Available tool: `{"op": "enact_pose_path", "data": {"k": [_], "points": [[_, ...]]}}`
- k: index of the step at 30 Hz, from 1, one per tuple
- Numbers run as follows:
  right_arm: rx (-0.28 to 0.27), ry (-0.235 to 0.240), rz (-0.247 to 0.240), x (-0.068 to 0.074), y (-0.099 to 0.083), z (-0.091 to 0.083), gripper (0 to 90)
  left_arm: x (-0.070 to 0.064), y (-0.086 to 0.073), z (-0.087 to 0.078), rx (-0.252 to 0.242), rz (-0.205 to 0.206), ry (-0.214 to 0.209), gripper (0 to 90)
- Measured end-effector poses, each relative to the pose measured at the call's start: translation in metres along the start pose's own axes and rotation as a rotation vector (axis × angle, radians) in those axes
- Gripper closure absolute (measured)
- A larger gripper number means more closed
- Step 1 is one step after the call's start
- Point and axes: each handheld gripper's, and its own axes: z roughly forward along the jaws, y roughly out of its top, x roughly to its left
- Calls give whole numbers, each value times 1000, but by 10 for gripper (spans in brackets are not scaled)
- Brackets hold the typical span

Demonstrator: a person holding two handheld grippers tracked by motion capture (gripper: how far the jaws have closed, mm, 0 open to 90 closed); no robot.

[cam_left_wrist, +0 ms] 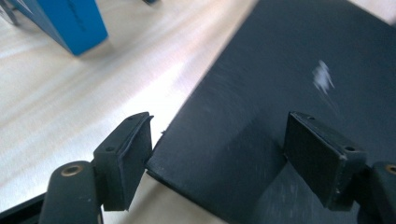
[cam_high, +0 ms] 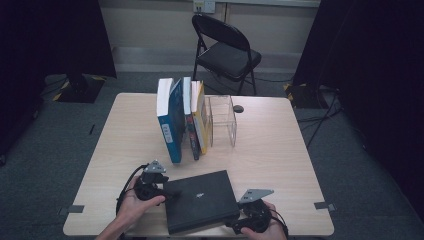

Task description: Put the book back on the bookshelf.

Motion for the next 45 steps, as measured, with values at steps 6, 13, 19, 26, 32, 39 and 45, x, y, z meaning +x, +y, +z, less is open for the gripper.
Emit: {"op": "enact_pose_path", "data": {"k": [6, 13, 19, 26, 32, 39, 45], "points": [[-12, -68, 13, -6, 0, -6, 304, -9, -4, -4, 13, -6, 3, 247], [-13, -53, 16, 1, -1, -2, 221, -3, 11, 1, -46, -31, 6, 241], [15, -73, 22, 0, -3, 4, 247, 5, 17, 12, -24, -19, -19, 347], [22, -70, 29, -1, -2, 4, 241, -4, 16, 15, -21, 21, -59, 437], [13, -88, 47, -10, -1, 3, 240, -10, 11, 9, 17, 35, -79, 420], [-5, -140, 79, -22, 5, 3, 291, -5, 2, -2, 44, 5, -133, 498], [-24, -126, 86, -18, 8, 3, 307, -4, 10, 4, 6, -12, -104, 456]]}}
